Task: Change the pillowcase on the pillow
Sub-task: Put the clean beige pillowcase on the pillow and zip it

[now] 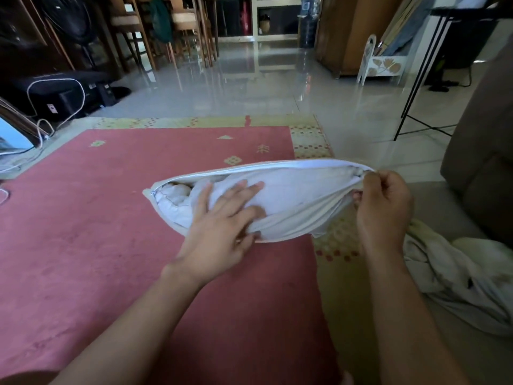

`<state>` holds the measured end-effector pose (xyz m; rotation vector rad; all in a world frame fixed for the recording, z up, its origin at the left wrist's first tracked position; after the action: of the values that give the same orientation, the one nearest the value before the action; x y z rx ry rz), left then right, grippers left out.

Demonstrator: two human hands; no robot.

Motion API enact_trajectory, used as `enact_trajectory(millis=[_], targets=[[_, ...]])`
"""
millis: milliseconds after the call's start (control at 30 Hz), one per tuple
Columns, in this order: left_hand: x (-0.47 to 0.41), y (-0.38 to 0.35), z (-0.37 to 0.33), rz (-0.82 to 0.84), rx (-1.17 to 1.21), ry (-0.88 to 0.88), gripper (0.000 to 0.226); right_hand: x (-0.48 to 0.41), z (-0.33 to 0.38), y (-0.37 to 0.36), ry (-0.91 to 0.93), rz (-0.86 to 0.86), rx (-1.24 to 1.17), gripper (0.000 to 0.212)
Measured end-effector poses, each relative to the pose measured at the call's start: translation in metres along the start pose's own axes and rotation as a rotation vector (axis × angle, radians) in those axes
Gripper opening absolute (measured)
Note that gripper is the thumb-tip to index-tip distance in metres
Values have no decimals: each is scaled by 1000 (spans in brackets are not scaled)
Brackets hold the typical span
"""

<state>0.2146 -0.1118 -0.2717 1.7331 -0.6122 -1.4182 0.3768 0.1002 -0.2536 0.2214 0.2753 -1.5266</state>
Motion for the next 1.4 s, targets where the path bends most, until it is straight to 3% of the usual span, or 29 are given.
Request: enact_trajectory(millis=[133,233,333,400,500,667,800,900,967,1067,1133,1200,1233,1300,1400], targets=[[40,15,35,-36,-169,132,19,-6,-17,5,-91,-29,-10,22],[61,28,69,-58,-164,291,31,-2,-7,6,-47,-64,74,28],[70,39,92,-165,-19,349,31,19,28,5,213,-98,308,27],[68,44,92,-266,84,345,20,48,52,-8,432,-63,587,40],[52,51,72,-410,182,247,14,99,54,-44,571,180,859,64],[28,69,25,-469,272,32,18,149,55,-84,814,637,753,73],[24,86,1,-432,369,-83,17,127,86,-74,857,638,566,55],[30,93,-19,-382,343,-186,17,114,89,-75,831,668,662,53],[38,92,-24,-360,309,-207,17,108,84,-81,811,687,727,40],[44,92,-14,-428,281,-97,19,102,86,-93,755,656,668,46],[43,96,10,-483,281,96,21,108,89,-100,784,672,642,41],[42,91,44,-432,280,374,70,112,91,-102,814,730,639,35],[44,85,60,-367,326,494,89,112,89,-102,805,786,639,42],[45,68,72,-237,590,606,96,115,80,-105,793,945,662,61],[40,47,64,-182,960,547,91,117,65,-108,678,1244,668,82]])
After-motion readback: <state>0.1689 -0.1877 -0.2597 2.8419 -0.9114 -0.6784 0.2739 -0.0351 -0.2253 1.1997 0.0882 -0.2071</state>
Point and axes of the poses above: each hand's wrist, its own x-axis away from the middle knuckle, its own y-axis out of the back of the hand, z = x × y, the point moved 7 cm from there along -x, towards the middle knuckle, and after that the axes turned 7 degrees about -z, right-handed, at the moved point
